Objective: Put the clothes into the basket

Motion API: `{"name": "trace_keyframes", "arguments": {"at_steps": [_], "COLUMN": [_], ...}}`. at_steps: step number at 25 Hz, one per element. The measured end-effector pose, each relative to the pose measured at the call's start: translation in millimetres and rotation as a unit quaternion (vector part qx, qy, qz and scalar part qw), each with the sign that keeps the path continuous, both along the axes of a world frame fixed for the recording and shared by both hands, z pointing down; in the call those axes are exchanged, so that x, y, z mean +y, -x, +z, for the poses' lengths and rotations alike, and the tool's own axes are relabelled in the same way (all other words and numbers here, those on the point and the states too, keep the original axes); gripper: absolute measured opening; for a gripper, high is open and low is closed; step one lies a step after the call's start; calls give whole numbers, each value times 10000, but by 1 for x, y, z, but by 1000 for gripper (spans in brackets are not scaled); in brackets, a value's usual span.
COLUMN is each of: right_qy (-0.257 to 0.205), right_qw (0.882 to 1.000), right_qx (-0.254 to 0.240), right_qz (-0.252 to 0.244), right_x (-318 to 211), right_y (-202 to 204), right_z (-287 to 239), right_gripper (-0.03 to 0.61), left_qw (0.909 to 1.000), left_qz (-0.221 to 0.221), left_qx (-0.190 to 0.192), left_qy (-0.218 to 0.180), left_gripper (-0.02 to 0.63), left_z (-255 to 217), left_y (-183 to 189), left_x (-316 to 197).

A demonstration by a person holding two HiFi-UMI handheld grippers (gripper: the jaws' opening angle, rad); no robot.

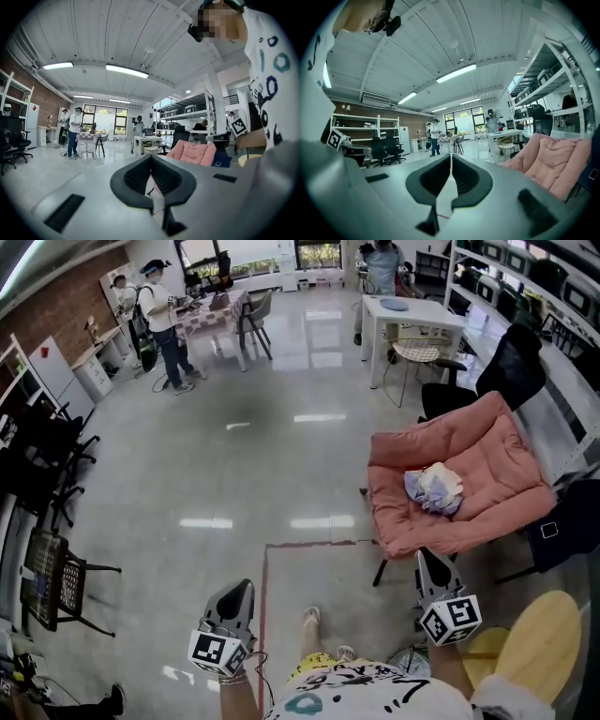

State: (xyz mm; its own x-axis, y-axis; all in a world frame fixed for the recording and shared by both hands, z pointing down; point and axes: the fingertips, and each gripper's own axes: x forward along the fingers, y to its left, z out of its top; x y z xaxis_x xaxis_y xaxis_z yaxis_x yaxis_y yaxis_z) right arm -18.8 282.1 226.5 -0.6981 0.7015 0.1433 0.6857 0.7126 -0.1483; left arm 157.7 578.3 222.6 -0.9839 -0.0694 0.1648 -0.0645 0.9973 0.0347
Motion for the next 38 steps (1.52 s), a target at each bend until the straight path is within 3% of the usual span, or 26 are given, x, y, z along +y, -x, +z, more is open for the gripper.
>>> {"name": "trace_keyframes", "arguments": {"at_steps": [3,9,20,28,38], "right_qy": [-15,-203,-271,-545,-516], "right_qw": [9999,9983,9959,9925,9917], "right_qx": [-50,-446,-203,-54,-58], "right_qz": [159,313,840,1091,1178], "right_x": [13,54,101,110,112], "right_y": [17,50,75,101,186], "right_z": [-9,-30,-8,4,4], "right_gripper": [29,29,29,29,29], "left_qw": [9996,9977,9934,9892,9851], "left_qz": [183,608,1122,1458,1710], "left_qx": [-160,-82,-39,123,130], "left_qy": [138,291,223,26,76], "left_gripper": [14,14,14,14,14], "left_z": [-14,-16,-1,18,13], "left_y": [37,89,154,196,290], "left_x": [22,60,118,128,122]}}
